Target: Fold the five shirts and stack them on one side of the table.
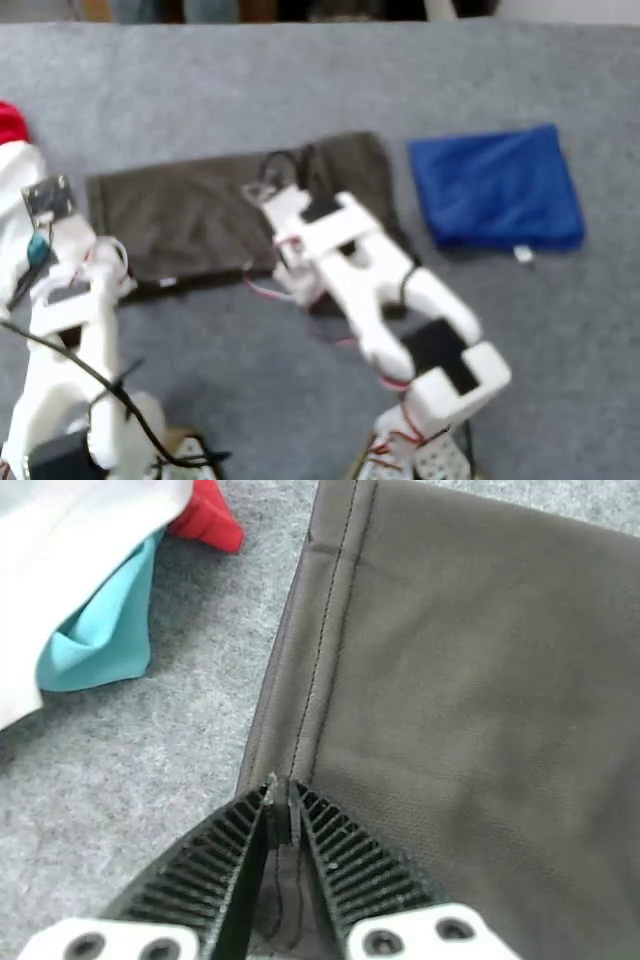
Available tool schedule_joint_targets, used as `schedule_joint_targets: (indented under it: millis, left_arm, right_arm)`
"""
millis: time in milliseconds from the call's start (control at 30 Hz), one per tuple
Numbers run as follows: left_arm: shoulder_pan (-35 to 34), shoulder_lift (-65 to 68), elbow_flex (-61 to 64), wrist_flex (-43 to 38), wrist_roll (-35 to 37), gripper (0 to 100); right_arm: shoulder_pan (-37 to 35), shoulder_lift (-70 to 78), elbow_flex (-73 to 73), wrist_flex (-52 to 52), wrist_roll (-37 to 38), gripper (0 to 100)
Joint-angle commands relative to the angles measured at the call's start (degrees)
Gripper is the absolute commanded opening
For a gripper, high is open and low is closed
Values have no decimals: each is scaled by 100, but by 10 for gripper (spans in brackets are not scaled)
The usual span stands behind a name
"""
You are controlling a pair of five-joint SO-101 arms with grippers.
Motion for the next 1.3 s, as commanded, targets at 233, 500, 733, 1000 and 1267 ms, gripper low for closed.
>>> schedule_joint_targets:
  millis: [233, 500, 733, 1000, 1267]
  left_arm:
    - [13, -360, -1824, 1495, -369, 29]
    - [303, 1257, -3266, 1204, -369, 29]
    - [251, 3895, -5051, 862, 123, 29]
    - [180, 5160, -6149, 862, 114, 29]
    - [127, 5178, -6158, 862, 105, 29]
  right_arm:
    - [334, -549, -1051, 1196, 79, 15]
    - [1829, -1305, -2677, 1705, 1644, 15]
    - [2057, -295, -2774, -554, 1679, 15]
    - [2409, 2070, -3864, -2031, 791, 15]
    - [2989, 4418, -6589, -1284, 475, 15]
